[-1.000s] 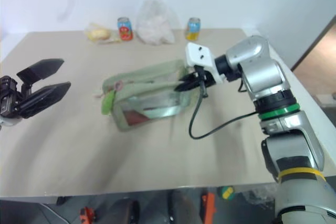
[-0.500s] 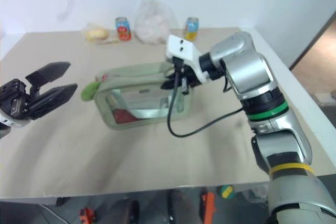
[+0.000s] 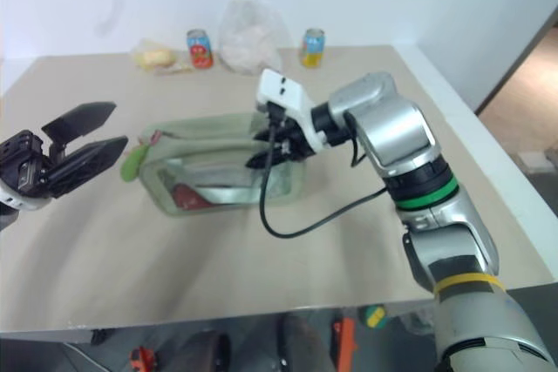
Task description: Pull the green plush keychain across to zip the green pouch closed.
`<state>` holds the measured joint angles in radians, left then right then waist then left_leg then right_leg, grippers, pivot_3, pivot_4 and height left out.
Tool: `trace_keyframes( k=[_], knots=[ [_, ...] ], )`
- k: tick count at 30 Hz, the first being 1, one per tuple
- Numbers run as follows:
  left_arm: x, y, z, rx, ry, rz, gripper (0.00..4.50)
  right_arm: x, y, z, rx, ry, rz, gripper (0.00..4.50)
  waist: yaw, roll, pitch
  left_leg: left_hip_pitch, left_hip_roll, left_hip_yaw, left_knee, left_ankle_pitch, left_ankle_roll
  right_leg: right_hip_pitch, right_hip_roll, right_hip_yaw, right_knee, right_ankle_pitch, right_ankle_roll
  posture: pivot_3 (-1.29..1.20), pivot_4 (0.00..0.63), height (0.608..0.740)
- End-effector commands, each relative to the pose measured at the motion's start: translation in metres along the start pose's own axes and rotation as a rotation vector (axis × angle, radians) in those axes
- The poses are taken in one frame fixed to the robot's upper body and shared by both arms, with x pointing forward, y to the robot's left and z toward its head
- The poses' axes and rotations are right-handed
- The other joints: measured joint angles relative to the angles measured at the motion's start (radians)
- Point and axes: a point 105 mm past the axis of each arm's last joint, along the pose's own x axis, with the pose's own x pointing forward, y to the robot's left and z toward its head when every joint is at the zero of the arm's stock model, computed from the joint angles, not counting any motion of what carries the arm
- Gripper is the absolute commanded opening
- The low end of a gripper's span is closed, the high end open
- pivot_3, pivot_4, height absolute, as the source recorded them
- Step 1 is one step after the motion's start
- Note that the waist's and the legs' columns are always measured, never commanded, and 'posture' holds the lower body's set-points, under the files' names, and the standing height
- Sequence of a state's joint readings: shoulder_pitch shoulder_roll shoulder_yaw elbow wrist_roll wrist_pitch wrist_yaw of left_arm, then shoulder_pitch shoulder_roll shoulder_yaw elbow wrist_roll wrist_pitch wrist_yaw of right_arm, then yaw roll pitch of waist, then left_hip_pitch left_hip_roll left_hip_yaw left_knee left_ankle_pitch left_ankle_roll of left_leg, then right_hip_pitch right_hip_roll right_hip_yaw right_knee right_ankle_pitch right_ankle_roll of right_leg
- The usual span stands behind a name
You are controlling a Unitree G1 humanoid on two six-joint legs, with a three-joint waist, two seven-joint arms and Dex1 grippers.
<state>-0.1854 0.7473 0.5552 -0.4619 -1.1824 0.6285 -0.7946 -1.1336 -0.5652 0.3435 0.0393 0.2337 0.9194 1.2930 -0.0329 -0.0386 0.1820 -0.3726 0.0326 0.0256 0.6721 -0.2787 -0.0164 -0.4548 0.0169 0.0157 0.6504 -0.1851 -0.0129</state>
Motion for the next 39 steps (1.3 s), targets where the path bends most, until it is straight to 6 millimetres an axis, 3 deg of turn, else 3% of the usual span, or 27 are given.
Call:
trace_keyframes(
  k=[1,5,8,12,19,30,34,38,39],
  knots=[
    [0.003,-0.008,0.008,0.034,-0.018,-0.031,4.5,-0.029,-0.013,0.03,0.029,-0.121,-0.053,3.46,0.0,0.0,0.0,0.0,0.0,0.0,0.0,0.0,0.0,0.0,0.0,0.0,0.0,0.0,0.0,0.0,0.15,0.74],
    [0.004,-0.008,0.009,0.032,-0.02,-0.036,4.5,-0.068,-0.02,0.047,0.084,-0.256,-0.062,3.46,0.001,0.0,0.0,-0.001,-0.001,0.0,0.0,0.0,0.0,0.0,-0.001,0.0,0.0,0.0,0.0,0.0,0.15,0.74],
    [0.004,-0.008,0.01,0.03,-0.021,-0.041,4.5,-0.087,-0.028,0.029,0.084,-0.226,-0.13,3.46,0.008,-0.001,-0.001,-0.001,-0.001,0.0,-0.001,-0.001,0.001,0.0,-0.002,0.0,-0.002,-0.001,0.0,0.0,0.15,0.74],
    [0.007,-0.011,0.012,0.02,-0.017,-0.069,4.5,-0.097,-0.028,-0.001,0.088,-0.156,-0.17,3.46,0.01,-0.001,-0.001,-0.002,-0.002,0.001,-0.001,-0.001,0.002,0.0,-0.003,0.001,-0.002,-0.002,0.002,0.0,0.15,0.74],
    [0.019,-0.016,0.009,-0.005,0.012,-0.154,4.5,-0.089,-0.017,-0.031,0.105,-0.097,-0.16,3.46,0.008,-0.001,0.0,-0.001,-0.001,0.001,-0.001,-0.001,0.002,0.0,-0.001,0.002,-0.002,-0.001,0.002,0.0,0.15,0.74],
    [0.025,-0.018,-0.007,-0.023,0.098,-0.216,4.5,-0.06,-0.013,-0.034,0.149,-0.136,-0.125,3.46,0.007,-0.001,0.0,-0.001,-0.001,0.001,0.0,-0.001,0.001,-0.001,0.0,0.001,-0.001,-0.001,0.002,0.0,0.15,0.74],
    [0.023,-0.017,-0.008,-0.019,0.104,-0.196,4.5,-0.054,-0.013,-0.035,0.148,-0.161,-0.122,2.44,0.007,-0.001,0.0,-0.001,-0.001,0.001,0.0,-0.001,0.001,-0.001,0.0,0.002,-0.001,-0.001,0.002,0.0,0.15,0.74],
    [0.015,-0.009,-0.006,-0.017,0.082,-0.116,4.5,-0.053,-0.011,-0.04,0.154,-0.179,-0.118,0.86,0.01,-0.001,0.0,-0.001,-0.001,0.001,0.0,-0.001,0.001,-0.001,-0.001,0.001,-0.001,-0.001,0.002,0.0,0.15,0.74],
    [0.011,-0.004,-0.004,-0.025,0.065,-0.082,4.5,-0.052,-0.01,-0.041,0.155,-0.181,-0.115,0.64,0.01,-0.001,0.0,-0.001,-0.001,0.001,0.0,-0.001,0.001,-0.001,-0.001,0.001,-0.001,-0.001,0.002,0.0,0.15,0.74]
  ],
)
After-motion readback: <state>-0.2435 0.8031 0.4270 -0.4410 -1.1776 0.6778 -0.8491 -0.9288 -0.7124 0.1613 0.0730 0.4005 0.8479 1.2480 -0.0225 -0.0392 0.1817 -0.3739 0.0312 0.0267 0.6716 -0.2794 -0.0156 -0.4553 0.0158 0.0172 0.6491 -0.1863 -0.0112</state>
